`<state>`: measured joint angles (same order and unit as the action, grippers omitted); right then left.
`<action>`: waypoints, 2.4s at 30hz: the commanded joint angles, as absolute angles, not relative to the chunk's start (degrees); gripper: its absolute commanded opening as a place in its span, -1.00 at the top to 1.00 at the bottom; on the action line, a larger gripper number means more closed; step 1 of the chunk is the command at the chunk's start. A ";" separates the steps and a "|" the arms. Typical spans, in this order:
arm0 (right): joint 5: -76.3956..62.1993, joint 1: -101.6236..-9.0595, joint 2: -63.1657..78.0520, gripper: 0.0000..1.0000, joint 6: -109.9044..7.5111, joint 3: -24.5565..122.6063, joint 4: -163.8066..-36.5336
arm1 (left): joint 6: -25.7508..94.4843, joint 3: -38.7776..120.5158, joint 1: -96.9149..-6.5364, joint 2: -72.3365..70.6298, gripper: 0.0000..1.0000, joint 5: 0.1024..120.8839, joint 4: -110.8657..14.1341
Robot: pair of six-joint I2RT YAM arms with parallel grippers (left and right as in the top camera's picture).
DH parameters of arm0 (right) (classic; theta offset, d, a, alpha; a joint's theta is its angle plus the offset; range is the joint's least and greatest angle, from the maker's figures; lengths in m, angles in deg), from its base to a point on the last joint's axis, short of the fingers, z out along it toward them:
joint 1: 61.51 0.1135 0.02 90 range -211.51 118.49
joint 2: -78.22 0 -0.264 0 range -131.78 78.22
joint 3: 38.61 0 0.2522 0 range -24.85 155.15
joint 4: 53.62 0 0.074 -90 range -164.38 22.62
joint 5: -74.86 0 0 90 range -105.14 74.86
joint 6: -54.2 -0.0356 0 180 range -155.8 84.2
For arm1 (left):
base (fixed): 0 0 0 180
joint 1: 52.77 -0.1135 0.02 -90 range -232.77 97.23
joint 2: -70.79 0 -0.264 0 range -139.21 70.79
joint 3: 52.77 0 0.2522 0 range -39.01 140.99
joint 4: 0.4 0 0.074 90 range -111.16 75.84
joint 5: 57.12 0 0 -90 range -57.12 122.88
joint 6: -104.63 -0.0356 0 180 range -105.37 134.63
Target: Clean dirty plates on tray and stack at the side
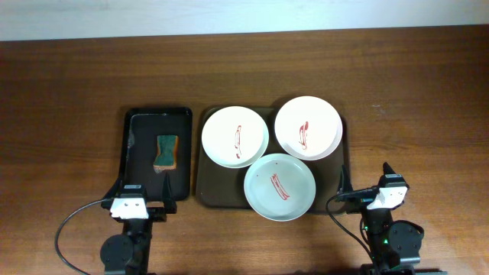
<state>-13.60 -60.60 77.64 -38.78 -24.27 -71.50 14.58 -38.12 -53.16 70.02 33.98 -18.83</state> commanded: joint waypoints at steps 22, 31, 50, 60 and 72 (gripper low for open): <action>-12.81 -60.29 78.01 -0.97 -38.80 -24.53 -71.72 | 13.70 -38.49 -52.89 70.50 -0.99 34.64 -18.76; -12.84 -60.29 78.01 -0.97 -38.80 -24.53 -71.75 | 13.70 -38.49 -52.89 70.50 -0.99 34.64 -18.74; -10.87 -60.38 60.89 -0.97 -39.85 -4.69 -87.85 | 16.74 -17.07 -52.94 48.42 -0.99 34.66 -36.68; -8.42 -60.38 28.39 -0.97 -39.85 30.48 -117.80 | 16.74 20.04 -52.94 12.03 -0.99 39.88 -63.15; 0.98 -60.34 15.93 -0.33 -39.83 32.03 -125.08 | 16.74 24.78 -52.92 -6.63 -0.95 41.04 -59.11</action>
